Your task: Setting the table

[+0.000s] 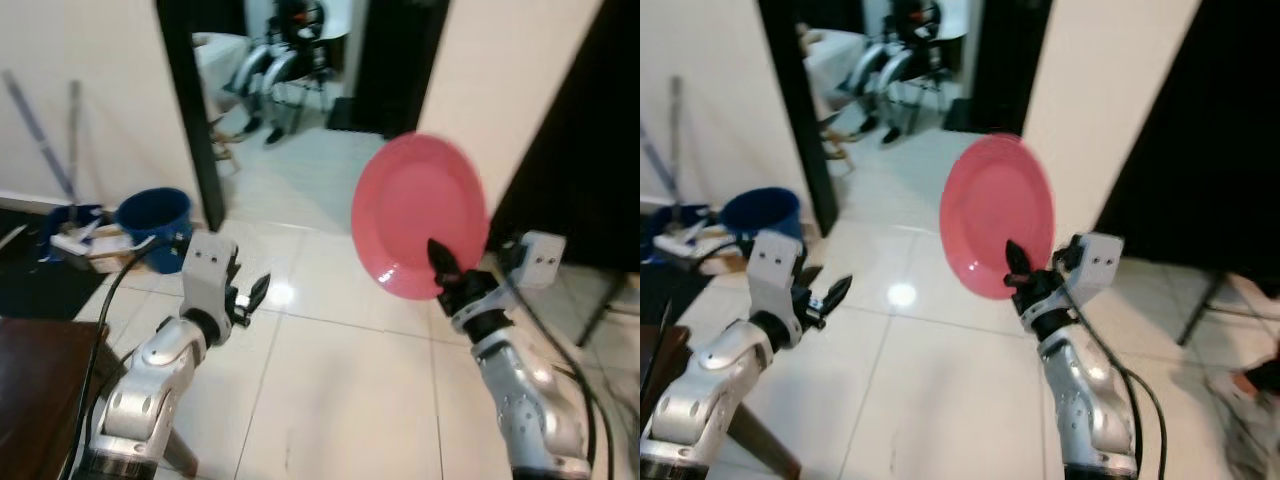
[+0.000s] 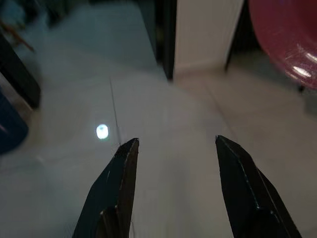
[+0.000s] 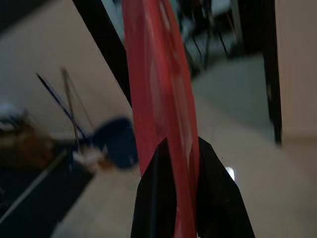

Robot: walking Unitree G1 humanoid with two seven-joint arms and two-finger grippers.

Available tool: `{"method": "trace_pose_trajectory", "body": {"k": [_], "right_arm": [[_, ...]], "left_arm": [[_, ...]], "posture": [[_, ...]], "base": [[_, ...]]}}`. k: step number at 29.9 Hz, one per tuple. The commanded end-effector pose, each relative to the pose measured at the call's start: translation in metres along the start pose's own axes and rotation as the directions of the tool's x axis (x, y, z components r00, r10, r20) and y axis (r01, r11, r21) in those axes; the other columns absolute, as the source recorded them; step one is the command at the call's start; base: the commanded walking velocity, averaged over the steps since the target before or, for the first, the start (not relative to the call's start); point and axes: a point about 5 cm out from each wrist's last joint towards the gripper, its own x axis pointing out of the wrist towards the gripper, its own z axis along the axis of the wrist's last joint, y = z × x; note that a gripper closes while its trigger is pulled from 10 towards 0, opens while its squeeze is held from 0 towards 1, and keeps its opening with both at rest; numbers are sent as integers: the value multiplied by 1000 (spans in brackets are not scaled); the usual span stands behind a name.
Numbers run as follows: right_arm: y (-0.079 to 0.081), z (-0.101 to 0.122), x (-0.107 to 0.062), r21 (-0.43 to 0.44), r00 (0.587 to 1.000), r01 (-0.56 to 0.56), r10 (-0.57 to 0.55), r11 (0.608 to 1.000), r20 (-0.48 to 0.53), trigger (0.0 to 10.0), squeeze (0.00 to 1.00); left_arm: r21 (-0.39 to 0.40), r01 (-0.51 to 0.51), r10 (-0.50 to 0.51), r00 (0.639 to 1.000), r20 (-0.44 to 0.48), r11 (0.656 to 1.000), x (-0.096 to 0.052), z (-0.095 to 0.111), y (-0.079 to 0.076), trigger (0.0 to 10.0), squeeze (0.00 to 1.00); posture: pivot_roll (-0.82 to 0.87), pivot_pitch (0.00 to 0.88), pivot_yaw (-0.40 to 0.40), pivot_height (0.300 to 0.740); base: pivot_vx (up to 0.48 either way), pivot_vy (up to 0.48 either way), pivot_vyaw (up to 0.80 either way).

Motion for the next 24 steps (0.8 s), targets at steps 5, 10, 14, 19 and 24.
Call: {"method": "trace_pose_trajectory", "body": {"k": [5, 10, 14, 19, 24], "right_arm": [[0, -4, -1, -8, 1000, -8, 8, 1000, -1, 10000, 0], [1, -5, -1, -12, 1000, -16, 16, 1000, 5, 10000, 0], [2, -5, 1, -14, 1000, -21, 22, 1000, 10, 10000, 0], [3, -5, 1, -11, 1000, -27, 27, 1000, 14, 10000, 0], [4, -7, 1, -9, 999, -29, 29, 1000, 15, 10000, 0]], "left_arm": [[18, 21, -20, 1000, -24, 1000, 2, -12, -7, 10000, 0], [-11, 15, -15, 1000, -6, 1000, 4, -10, -9, 10000, 0], [-54, 16, -15, 1000, 17, 998, 5, -6, -10, 10000, 0], [-56, 21, -20, 1000, 23, 998, 6, -5, -11, 10000, 0], [-48, 19, -19, 1000, 16, 999, 6, -9, -11, 10000, 0]], "posture": [[-46, 0, 101, 740], [-45, 0, 100, 740], [-45, 0, 101, 740], [-45, 0, 103, 740], [-46, 0, 104, 740]], "base": [[0, 0, -800], [0, 0, -800], [0, 0, -800], [0, 0, -800], [0, 0, -800]]}}
